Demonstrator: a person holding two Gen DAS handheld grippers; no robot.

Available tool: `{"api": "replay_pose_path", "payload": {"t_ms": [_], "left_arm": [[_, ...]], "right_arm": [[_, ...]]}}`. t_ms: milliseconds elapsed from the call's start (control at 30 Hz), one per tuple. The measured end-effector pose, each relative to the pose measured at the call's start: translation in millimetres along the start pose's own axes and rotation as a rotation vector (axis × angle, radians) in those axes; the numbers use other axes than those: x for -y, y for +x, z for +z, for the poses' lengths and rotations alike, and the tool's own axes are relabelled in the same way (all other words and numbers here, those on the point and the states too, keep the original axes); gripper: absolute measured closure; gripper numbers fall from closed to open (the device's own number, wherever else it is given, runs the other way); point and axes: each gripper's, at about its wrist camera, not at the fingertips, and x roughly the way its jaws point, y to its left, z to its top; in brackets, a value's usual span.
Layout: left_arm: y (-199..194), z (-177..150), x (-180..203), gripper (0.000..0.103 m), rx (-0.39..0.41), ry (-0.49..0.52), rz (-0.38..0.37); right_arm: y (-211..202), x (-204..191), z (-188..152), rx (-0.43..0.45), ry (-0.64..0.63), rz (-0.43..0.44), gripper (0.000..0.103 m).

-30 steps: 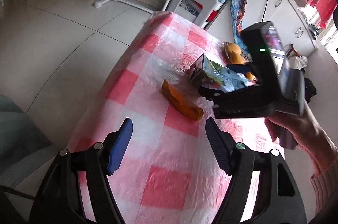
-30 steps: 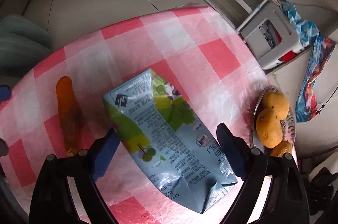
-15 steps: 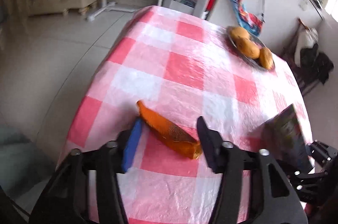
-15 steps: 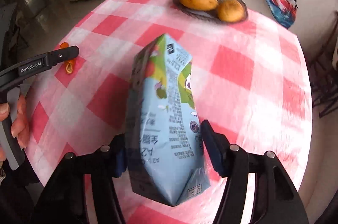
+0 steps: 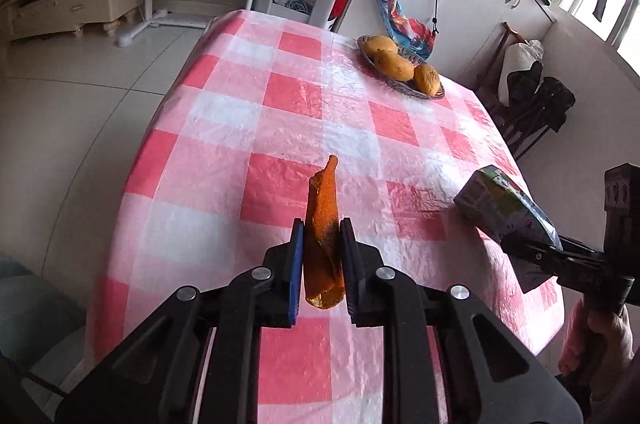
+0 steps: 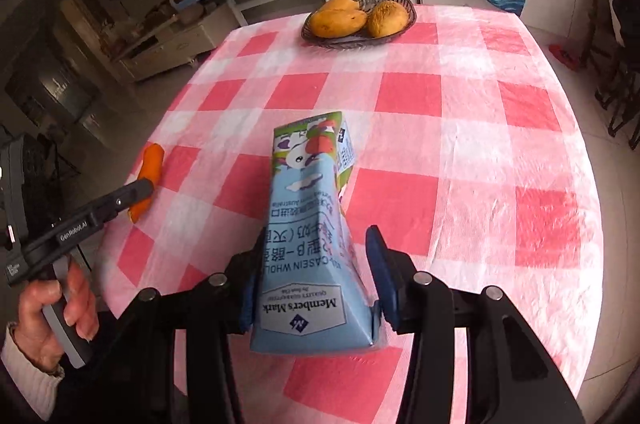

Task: Collect trash
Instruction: 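Lift the carton and orange peel and carry both over the basin, then open both grippers to drop the carton and orange peel into the basin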

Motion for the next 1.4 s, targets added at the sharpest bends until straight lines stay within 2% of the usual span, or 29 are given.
{"api": "replay_pose_path", "payload": {"t_ms": [133, 300, 433, 633, 700, 833, 1033, 1100, 1300, 1333, 1367, 1400], "left_arm": [[-17.0, -22.3, 9.7, 0.086, 0.014, 0.014, -0.001], [-32.6, -46.1, 20.9, 0.086, 0.03, 0.031, -0.009], [-46.6, -54.6, 26.0, 0.086, 0.061, 0.036, -0.032], [-61.2, -64.4, 22.7, 0.086, 0.079, 0.01, -0.043], [-65.8, -66.5, 21.7, 0.086, 0.084, 0.005, -0.046], [-76.8, -72.0, 20.1, 0.086, 0.099, 0.003, -0.047], [-90.9, -82.4, 18.3, 0.086, 0.106, -0.001, -0.049], [-95.2, -86.7, 18.6, 0.086, 0.107, 0.004, -0.048], [-108.4, -103.0, 19.7, 0.086, 0.104, 0.014, -0.043], [-110.4, -105.8, 20.1, 0.086, 0.104, 0.015, -0.043], [-112.9, -109.2, 20.7, 0.086, 0.103, 0.018, -0.043], [-114.6, -112.0, 21.7, 0.086, 0.102, 0.02, -0.044]], "right_arm": [[-3.3, 8.2, -9.5, 0.006, 0.108, 0.091, 0.057], [-8.8, 23.4, -22.5, 0.047, 0.282, 0.287, 0.057], [-13.5, 27.5, -34.6, 0.085, 0.369, 0.412, 0.057], [-15.0, 25.1, -51.0, 0.095, 0.43, 0.484, 0.057], [-17.6, 21.4, -54.4, 0.092, 0.424, 0.487, 0.057], [-29.6, -7.0, -66.0, 0.065, 0.293, 0.455, 0.057], [-35.4, -58.0, -115.4, -0.061, 0.086, 0.391, 0.058], [-32.9, -68.7, -127.7, -0.1, 0.046, 0.377, 0.063], [-24.6, -86.0, -142.9, -0.139, -0.052, 0.299, 0.064], [-22.1, -88.3, -143.6, -0.145, -0.067, 0.285, 0.071], [-17.5, -89.1, -142.6, -0.156, -0.077, 0.277, 0.086], [-15.0, -90.1, -142.6, -0.164, -0.084, 0.264, 0.086]]}}
